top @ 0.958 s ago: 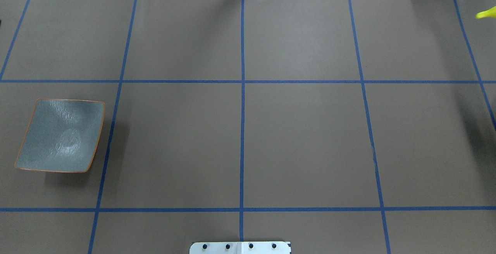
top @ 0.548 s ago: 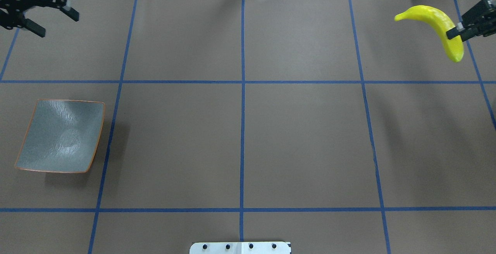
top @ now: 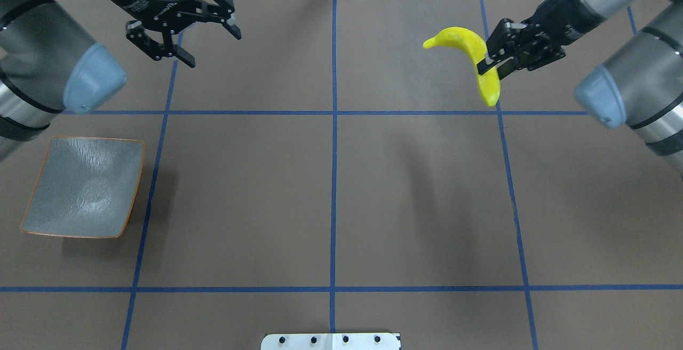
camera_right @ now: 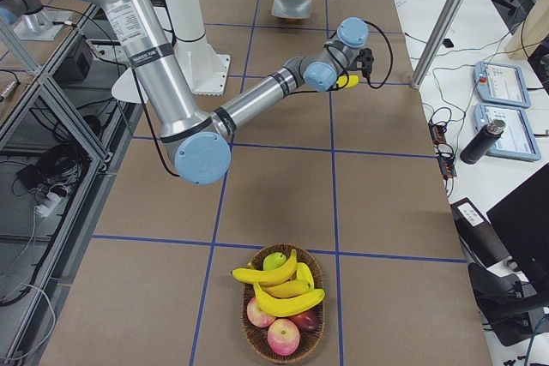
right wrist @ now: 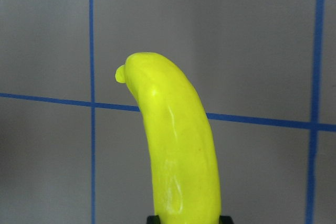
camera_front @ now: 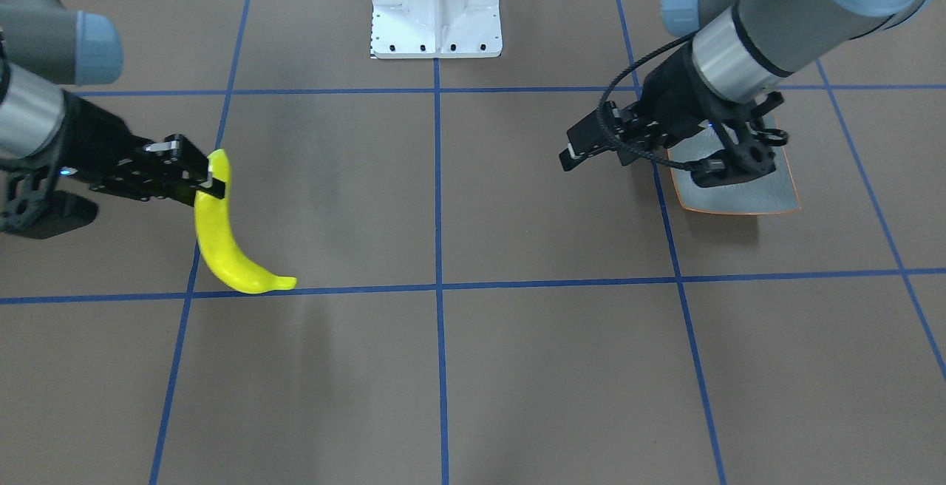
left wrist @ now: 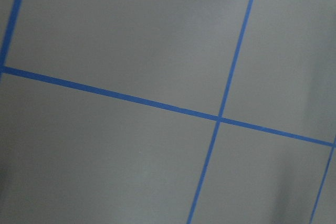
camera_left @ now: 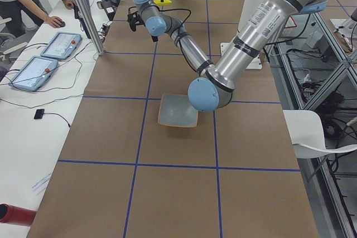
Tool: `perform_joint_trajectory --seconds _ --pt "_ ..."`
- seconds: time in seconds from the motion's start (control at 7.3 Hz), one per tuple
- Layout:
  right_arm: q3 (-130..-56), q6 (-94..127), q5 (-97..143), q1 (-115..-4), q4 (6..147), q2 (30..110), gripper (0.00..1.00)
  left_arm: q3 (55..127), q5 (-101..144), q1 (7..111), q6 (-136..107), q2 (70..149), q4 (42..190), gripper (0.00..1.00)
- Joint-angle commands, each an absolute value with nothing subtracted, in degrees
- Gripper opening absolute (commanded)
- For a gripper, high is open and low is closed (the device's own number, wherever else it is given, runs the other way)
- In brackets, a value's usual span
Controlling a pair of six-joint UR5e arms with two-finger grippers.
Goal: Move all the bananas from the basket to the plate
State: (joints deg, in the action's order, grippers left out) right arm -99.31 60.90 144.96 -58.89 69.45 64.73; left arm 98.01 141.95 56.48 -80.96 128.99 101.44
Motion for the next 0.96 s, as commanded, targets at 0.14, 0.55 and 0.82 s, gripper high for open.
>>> perform_joint_trajectory --seconds 0.14,0.55,0.82 --pt "-103.25 79.87 135.55 -49.15 58.36 64.25 0.00 94.23 134.32 48.63 -90.76 137.96 103.80 0.99" --pt "-106.34 84.19 131.58 -45.53 58.36 63.20 0.00 87.46 129.55 45.27 -98.95 142.12 113.01 0.99" --pt "-107.58 84.90 130.08 -44.91 58.36 63.19 0.00 85.97 128.85 44.91 -99.23 142.99 113.03 0.99"
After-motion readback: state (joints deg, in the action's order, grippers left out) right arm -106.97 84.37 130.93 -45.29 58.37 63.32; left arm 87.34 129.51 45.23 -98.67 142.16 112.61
